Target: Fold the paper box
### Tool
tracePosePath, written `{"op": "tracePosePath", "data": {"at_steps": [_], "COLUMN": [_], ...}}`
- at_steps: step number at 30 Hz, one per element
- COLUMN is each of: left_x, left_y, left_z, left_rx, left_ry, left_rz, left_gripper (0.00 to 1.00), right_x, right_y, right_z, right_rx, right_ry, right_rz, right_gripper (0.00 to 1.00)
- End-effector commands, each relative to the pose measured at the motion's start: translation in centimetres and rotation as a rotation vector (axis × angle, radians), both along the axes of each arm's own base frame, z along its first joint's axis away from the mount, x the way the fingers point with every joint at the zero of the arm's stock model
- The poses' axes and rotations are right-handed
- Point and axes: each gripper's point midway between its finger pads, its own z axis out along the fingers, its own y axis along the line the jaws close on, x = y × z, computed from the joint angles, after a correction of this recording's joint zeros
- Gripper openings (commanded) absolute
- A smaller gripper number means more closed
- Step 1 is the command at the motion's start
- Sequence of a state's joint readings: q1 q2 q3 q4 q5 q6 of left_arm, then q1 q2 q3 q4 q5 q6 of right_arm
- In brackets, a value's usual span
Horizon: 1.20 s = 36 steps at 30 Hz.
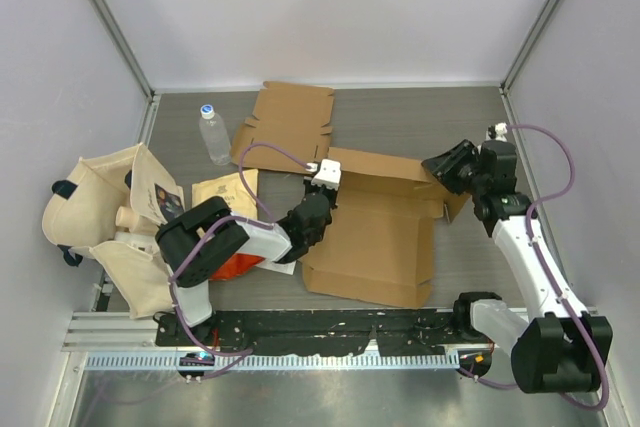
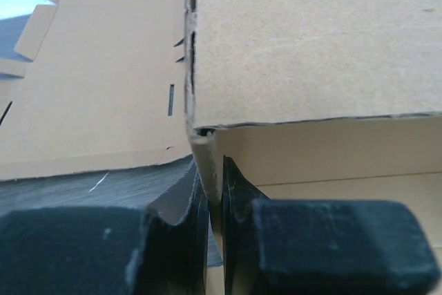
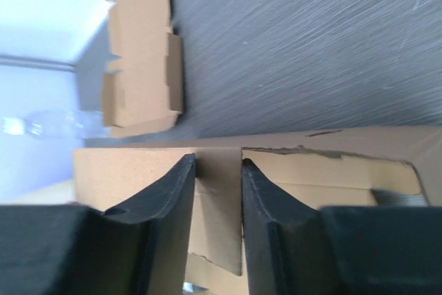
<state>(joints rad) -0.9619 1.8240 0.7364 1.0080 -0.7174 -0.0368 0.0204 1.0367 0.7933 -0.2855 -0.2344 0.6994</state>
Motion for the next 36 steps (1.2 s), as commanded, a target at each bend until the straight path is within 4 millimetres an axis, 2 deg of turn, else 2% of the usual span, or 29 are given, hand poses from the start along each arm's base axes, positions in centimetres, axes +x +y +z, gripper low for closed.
{"op": "tracePosePath", "data": {"at_steps": [1,2,3,5,6,7,8,9,10,11,12,13,14,15,17,18,19,21,23,24,25,26,30,31,33,34,36], "left_x": [0.3,0.2,0.2,0.2,0.2,0.3,0.3,0.4,0.5,0.6,0.6,0.6,0.6,0.6,0.6,0.5,0.5,0.6,0.6,0.6,0.5,0.5,0.4,0.4,0.4,0.4,0.3], "left_y": [-0.6,-0.5,-0.4,0.1,0.4,0.6,0.8,1.4,1.6,1.8,2.1,2.3,2.5,2.8,2.9,2.9,2.8,2.8,2.7,2.6,2.7,2.6,2.7,2.7,2.9,2.9,2.7], "left_z": [3.8,4.0,4.1,4.5,4.6,4.8,4.6,4.5,4.5,4.4,4.3,4.4,4.1,4.2,4.1,4.2,4.3,4.2,4.1,4.1,3.8,3.7,3.5,3.6,3.6,3.6,3.4], "left_rx": [-0.151,-0.159,-0.164,-0.183,-0.185,-0.194,-0.195,-0.196,-0.199,-0.205,-0.204,-0.209,-0.205,-0.209,-0.21,-0.221,-0.224,-0.225,-0.227,-0.241,-0.236,-0.241,-0.249,-0.255,-0.266,-0.267,-0.276], "left_ry": [-0.042,-0.044,-0.043,-0.044,-0.045,-0.045,-0.04,-0.038,-0.037,-0.036,-0.036,-0.035,-0.023,-0.019,-0.013,-0.007,-0.006,-0.002,-0.001,0.002,0.01,0.011,0.015,0.016,0.017,0.018,0.024], "left_rz": [0.028,0.031,0.033,0.059,0.074,0.088,0.105,0.145,0.16,0.172,0.194,0.208,0.218,0.234,0.248,0.247,0.247,0.25,0.244,0.244,0.244,0.243,0.244,0.246,0.25,0.252,0.249], "left_gripper": [0.0,0.0,0.0,0.0,0.0,0.0,0.0,0.0,0.0,0.0,0.0,0.0,0.0,0.0,0.0,0.0,0.0,0.0,0.0,0.0,0.0,0.0,0.0,0.0,0.0,0.0,0.0], "right_x": [-0.2,0.1,-0.1,0.5,0.6,0.8,0.3,0.5,-0.1,-1.1,-2.1,-2.8,-4.2,-5.2,-6.2,-6.6,-6.8,-6.7,-5.7,-5.4,-4.9,-4.3,-2.5,-1.5,-0.8,-0.3,-0.1], "right_y": [2.9,3.2,3.5,3.0,2.5,2.5,1.9,1.1,0.1,-1.5,-2.3,-3.1,-5.0,-5.5,-5.5,-5.2,-5.0,-4.5,-3.8,-3.1,-3.4,-3.3,-0.8,-1.5,-2.6,-3.8,-4.4], "right_z": [4.5,5.8,5.1,6.0,5.3,5.3,2.4,3.9,3.4,1.9,3.6,3.5,2.3,2.7,1.9,0.1,-0.4,-1.9,-2.3,-2.6,-2.9,-4.0,-5.0,-4.7,-6.3,-6.5,-7.9], "right_rx": [0.398,0.445,0.479,0.585,0.603,0.541,0.447,0.347,0.19,0.108,0.052,-0.008,-0.108,-0.131,-0.13,-0.121,-0.119,-0.112,-0.101,-0.125,-0.159,-0.2,-0.255,-0.267,-0.31,-0.337,-0.347], "right_ry": [-0.095,-0.151,-0.136,-0.166,-0.159,-0.191,-0.082,-0.097,-0.105,-0.035,-0.084,-0.085,-0.033,-0.049,-0.034,-0.004,-0.001,0.02,-0.008,-0.017,-0.018,0.024,0.05,0.025,0.041,0.035,0.051], "right_rz": [-0.032,-0.022,-0.019,-0.021,-0.032,0.008,-0.016,-0.02,-0.002,-0.076,-0.1,-0.121,-0.185,-0.21,-0.22,-0.213,-0.208,-0.192,-0.173,-0.154,-0.183,-0.183,-0.168,-0.238,-0.307,-0.382,-0.431], "right_gripper": [0.23,0.14,0.01,0.01,0.01,0.02,0.42,0.66,0.77,0.82,0.83,0.83,0.84,0.84,0.84,0.8,0.75,0.31,0.18,0.14,0.13,0.11,0.05,0.01,0.01,0.01,0.01]}}
